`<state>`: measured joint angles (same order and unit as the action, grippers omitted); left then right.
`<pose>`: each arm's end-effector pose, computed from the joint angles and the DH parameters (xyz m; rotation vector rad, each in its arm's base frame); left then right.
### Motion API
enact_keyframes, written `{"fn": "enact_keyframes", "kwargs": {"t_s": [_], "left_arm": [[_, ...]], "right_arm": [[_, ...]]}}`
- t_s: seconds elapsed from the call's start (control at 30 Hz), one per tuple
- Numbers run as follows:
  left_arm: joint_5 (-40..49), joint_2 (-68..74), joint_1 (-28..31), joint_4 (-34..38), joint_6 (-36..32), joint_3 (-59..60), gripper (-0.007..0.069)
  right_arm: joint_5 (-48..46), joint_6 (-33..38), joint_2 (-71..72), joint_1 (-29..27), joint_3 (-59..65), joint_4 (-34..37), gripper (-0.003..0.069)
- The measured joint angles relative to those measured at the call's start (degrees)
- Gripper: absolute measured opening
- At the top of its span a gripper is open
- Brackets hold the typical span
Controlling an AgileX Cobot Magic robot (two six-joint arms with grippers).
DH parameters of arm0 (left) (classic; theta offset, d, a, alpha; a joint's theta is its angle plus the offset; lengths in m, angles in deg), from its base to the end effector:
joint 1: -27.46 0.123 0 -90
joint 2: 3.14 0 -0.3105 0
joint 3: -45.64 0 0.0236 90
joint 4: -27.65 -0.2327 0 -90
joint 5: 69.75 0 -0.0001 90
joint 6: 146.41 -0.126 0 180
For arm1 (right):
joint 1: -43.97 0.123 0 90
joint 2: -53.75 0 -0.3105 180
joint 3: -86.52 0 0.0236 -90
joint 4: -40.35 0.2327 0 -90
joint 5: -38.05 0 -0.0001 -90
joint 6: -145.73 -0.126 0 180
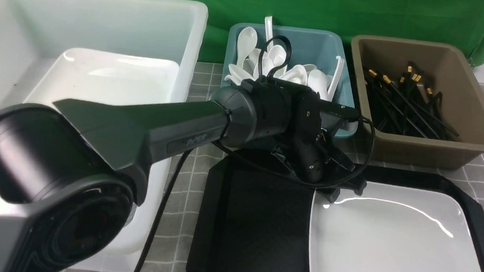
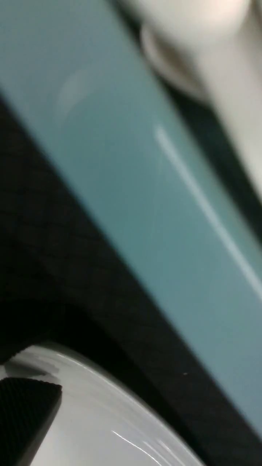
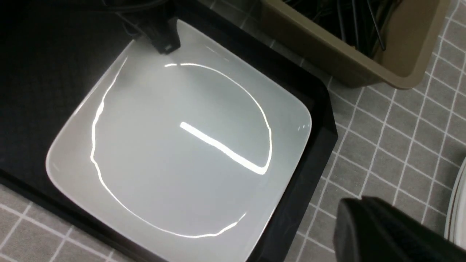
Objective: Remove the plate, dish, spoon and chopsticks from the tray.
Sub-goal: Use the left arm to grab a plate from the dinner plate, then use the left arm to put the plate into the large storage box on the left
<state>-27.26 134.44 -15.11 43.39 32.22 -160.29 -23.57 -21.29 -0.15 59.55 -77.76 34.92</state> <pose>0.3601 -0.3622 0.1581 0.8225 2.6297 -0.5220 0.1198 0.0225 0.3944 -0.5723 2.2147 -0.0953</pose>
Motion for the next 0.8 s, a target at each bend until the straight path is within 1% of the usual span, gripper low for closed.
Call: {"fn": "enact_keyframes", "kwargs": {"t_s": [0.13, 0.23, 0.3, 0.4, 0.6, 0.7, 0.8], "left_arm": [[4.2, -0.9, 0.4, 0.5, 0.0, 0.0, 0.0191], [7.7, -3.9, 1.2, 1.1, -0.2, 0.0, 0.0146], [9.3, -7.6, 1.9, 1.6, -0.3, 0.0, 0.009], [10.5, -12.2, 2.1, 1.7, -0.5, 0.0, 0.0052], [11.4, -18.7, 2.1, 0.8, -1.4, 0.0, 0.0031], [12.1, -20.7, 2.1, 0.0, -1.7, 0.1, 0.0031], [12.7, -23.6, 2.1, -0.3, -2.1, 0.2, 0.0031]], "right_arm": [[0.0, -0.1, 0.0, 0.0, 0.1, 0.0, 0.0022], [0.0, -0.1, 0.0, 0.0, 0.1, 0.2, 0.0022], [0.0, -0.1, 0.0, 0.0, 0.1, 0.5, 0.0022], [0.1, -0.1, 0.0, 0.0, 0.1, 0.9, 0.0022], [0.6, 0.0, 0.0, 0.0, -1.7, 1.9, 0.0022], [1.1, 0.1, 0.0, 0.0, -2.7, 4.4, 0.0022], [2.3, 2.0, 0.0, 0.0, -3.4, 9.1, 0.0022]]}}
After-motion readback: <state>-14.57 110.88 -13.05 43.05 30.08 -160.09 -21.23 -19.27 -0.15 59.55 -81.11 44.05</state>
